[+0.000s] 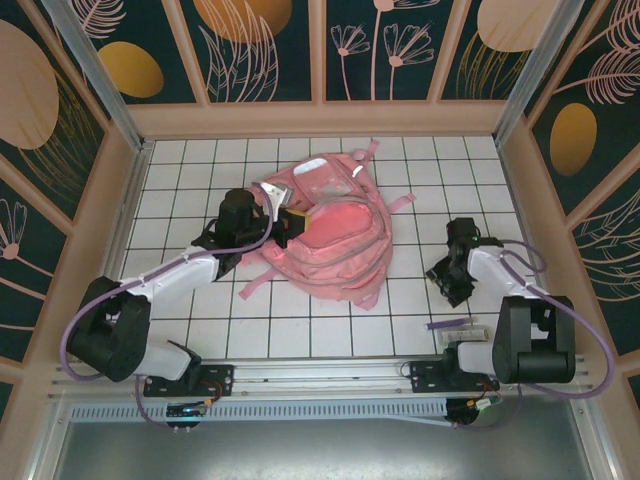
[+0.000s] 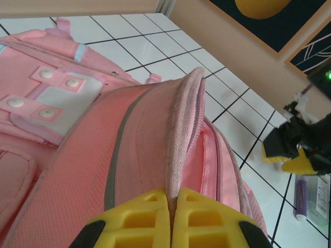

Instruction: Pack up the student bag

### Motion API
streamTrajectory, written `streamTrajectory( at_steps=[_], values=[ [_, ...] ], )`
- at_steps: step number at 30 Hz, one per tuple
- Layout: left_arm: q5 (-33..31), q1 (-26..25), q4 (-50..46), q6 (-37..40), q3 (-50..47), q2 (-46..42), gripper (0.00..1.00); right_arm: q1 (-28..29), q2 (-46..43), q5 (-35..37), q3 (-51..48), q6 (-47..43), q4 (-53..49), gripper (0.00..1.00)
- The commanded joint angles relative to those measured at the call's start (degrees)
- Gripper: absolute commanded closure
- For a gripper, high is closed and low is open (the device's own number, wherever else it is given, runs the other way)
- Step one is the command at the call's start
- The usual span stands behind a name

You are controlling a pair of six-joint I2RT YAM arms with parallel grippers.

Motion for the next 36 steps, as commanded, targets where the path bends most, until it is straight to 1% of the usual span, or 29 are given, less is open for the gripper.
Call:
streamTrajectory(
  at_steps=[1,4,7,9,10,13,15,17,21,26,28,29,30,32,33,36],
  values=[
    [3.89,-0.38,2.7,-0.85,2.72,1.24,1.0,-0.45,-0.45,3.92,4.37,3.44,-13.28,0.34],
    [4.35,-0.37,1.06,1.51,3.08,1.55,1.0,-0.39,-3.54,1.9,2.79,8.39,-19.24,0.32],
    [3.56,-0.38,-1.07,4.37,3.36,1.22,1.0,0.37,-7.66,-4.79,1.5,14.05,-20.83,0.3],
    [2.59,-0.36,-1.93,5.76,3.4,0.95,1.0,2.63,-9.17,-10.64,0.04,18.53,-19.28,0.3],
    [2.27,-0.38,-2.33,6.41,3.42,0.89,1.0,4.46,-9.39,-11.78,-0.31,21.61,-19.06,0.3],
    [2.4,-0.39,-3.13,7.28,3.99,1.32,1.0,9.4,-8.62,-10.14,-0.66,28.11,-18.69,0.32],
    [2.63,-0.36,-3.73,7.68,4.6,1.57,1.0,11.3,-7.53,-9.84,-2.11,30.73,-17.44,0.33],
    [2.5,-0.36,-4.25,7.71,5.22,1.54,1.0,12.38,-6.82,-10.27,-4.13,32.27,-15.14,0.33],
    [2.25,-0.38,-5.15,7.91,6.24,0.76,1.0,13.46,-6.69,-6.91,-7.26,35.5,-12.05,0.35],
    [1.75,-0.37,-8.68,9.41,8.64,0.2,1.0,14.84,-6.28,-5.95,-12.66,39.55,-5.8,0.36],
    [1.45,-0.37,-9.76,9.64,9.5,0.07,1.0,15.16,-6.18,-4.45,-13.98,39.95,-2.99,0.45],
    [1.29,-0.38,-9.84,9.47,9.74,-0.15,1.0,15.26,-6.14,-3.38,-14.23,40.21,-2.0,0.55],
    [1.07,-0.34,-9.68,9.16,9.67,-0.35,1.0,15.23,-6.23,-2.08,-14.19,40.13,-1.0,0.61],
    [0.5,-0.37,-9.34,8.48,9.43,-0.74,1.0,15.32,-6.25,0.29,-13.71,39.15,0.58,0.7],
    [0.22,-0.38,-9.23,8.12,9.3,-0.87,1.0,15.37,-6.27,1.29,-13.3,38.15,1.32,0.73],
    [-0.72,-0.36,-8.99,6.89,8.81,-1.34,1.0,15.44,-5.89,2.56,-12.22,34.24,4.24,0.77]
  ],
)
